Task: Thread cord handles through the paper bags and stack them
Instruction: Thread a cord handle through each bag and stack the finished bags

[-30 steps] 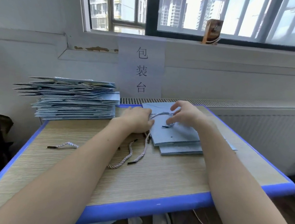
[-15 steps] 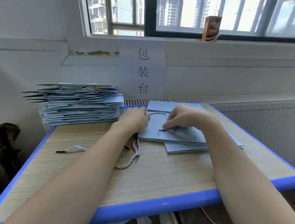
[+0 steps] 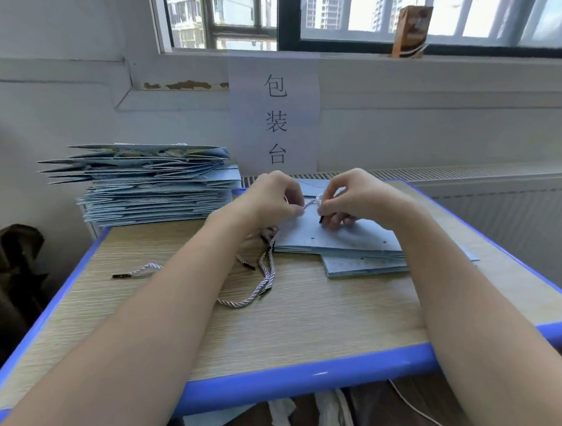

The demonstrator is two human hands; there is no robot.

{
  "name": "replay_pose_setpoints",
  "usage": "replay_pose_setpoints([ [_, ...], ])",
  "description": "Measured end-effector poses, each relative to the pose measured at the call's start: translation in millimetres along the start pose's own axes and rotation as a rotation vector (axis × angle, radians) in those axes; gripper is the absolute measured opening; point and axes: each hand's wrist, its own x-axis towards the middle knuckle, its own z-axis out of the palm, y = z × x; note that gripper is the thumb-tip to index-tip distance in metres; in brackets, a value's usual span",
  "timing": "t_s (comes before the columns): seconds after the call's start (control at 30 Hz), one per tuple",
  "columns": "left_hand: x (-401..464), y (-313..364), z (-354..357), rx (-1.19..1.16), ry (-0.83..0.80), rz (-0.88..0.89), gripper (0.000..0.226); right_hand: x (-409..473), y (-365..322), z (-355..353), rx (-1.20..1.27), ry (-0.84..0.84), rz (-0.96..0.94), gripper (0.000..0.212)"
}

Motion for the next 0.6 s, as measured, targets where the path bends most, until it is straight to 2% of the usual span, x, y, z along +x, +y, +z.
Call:
replay_pose_setpoints([
  [0.07,-6,7,-10,-0.014,-0.159,-0.047,0.037,-1,0,-1,-0.017,-0.025,0.019,0.019],
  [0.17,-13,7,-17,0.054,-0.450,-0.154,0.109,-2,0,-3,-0.012,-0.021,0.022,0.017],
  [0.2,-15,5,-17,0.074,-0.494,-0.170,0.123,-2,-1,-4,-0.012,-0.016,0.018,0.015],
  [0.27,-15,3,-15,0.069,-0.496,-0.170,0.132,-1,0,-3,-0.006,0.008,-0.004,0.010],
  [0.33,-12,3,-14,0.012,-0.411,-0.163,0.127,-1,-1,-3,0.021,0.052,-0.039,0.007],
  [0.4,-8,2,-9,-0.021,-0.269,-0.145,0.113,0,-2,-4,0.061,0.110,-0.077,0.006],
  [0.5,-1,-3,0,0.023,-0.072,-0.109,0.057,6,-2,-5,0.084,0.219,-0.133,0.008],
  [0.57,0,-5,8,0.035,-0.037,-0.081,0.025,11,1,-3,0.028,0.310,-0.170,0.011],
  [0.6,0,-6,10,0.012,-0.033,-0.057,0.017,12,3,-3,-0.011,0.361,-0.190,0.013],
])
